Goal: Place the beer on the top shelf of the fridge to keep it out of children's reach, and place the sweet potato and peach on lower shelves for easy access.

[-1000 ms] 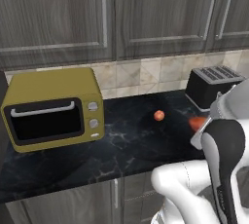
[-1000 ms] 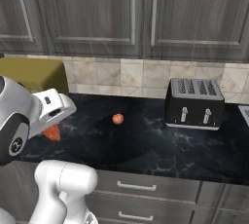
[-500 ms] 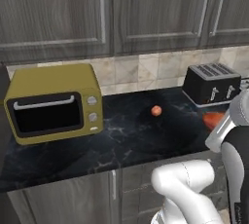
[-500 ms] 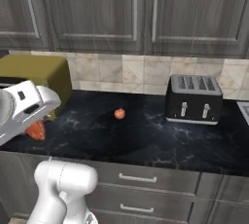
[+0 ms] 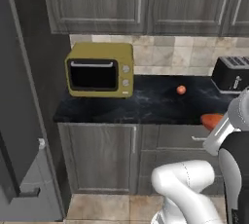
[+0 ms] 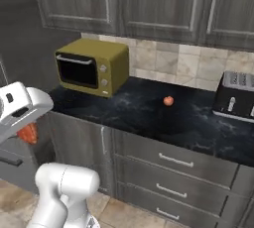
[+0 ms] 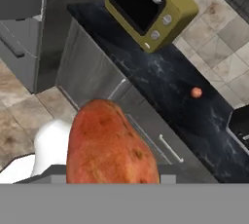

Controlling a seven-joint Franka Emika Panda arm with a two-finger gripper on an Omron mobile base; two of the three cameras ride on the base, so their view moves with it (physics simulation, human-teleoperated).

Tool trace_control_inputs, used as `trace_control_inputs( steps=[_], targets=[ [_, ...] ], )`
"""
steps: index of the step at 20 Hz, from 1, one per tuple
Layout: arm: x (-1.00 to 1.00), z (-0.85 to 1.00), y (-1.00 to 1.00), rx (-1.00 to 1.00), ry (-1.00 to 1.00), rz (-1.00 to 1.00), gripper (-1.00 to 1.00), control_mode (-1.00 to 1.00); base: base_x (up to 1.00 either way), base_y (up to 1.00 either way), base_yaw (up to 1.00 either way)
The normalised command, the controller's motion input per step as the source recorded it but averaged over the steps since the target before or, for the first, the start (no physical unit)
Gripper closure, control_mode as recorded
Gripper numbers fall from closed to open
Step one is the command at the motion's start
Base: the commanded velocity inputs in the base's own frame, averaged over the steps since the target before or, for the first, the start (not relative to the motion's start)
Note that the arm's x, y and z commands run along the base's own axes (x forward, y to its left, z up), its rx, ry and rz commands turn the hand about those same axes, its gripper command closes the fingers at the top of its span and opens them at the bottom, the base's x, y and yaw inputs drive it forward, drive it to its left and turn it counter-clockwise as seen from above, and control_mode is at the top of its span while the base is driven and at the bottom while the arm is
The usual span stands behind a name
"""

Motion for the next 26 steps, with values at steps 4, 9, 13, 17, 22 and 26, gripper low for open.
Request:
trace_control_inputs(
  steps=[4, 9, 13, 17, 22, 26],
  targets=[
    [0.0, 0.0, 0.0, 0.0, 0.0, 0.0, 1.0, 1.0, -0.2, 0.0, 0.9],
    [0.0, 0.0, 0.0, 0.0, 0.0, 0.0, 1.0, 1.0, -0.14, 0.12, 0.84],
    [0.0, 0.0, 0.0, 0.0, 0.0, 0.0, 1.0, 1.0, -0.02, 0.54, 0.67],
    [0.0, 0.0, 0.0, 0.0, 0.0, 0.0, 1.0, 1.0, 0.22, 0.97, 0.4],
    [0.0, 0.0, 0.0, 0.0, 0.0, 0.0, 1.0, 1.0, 0.62, 1.0, 0.24],
    [0.0, 0.0, 0.0, 0.0, 0.0, 0.0, 1.0, 1.0, 0.77, 1.0, 0.14]
  ],
)
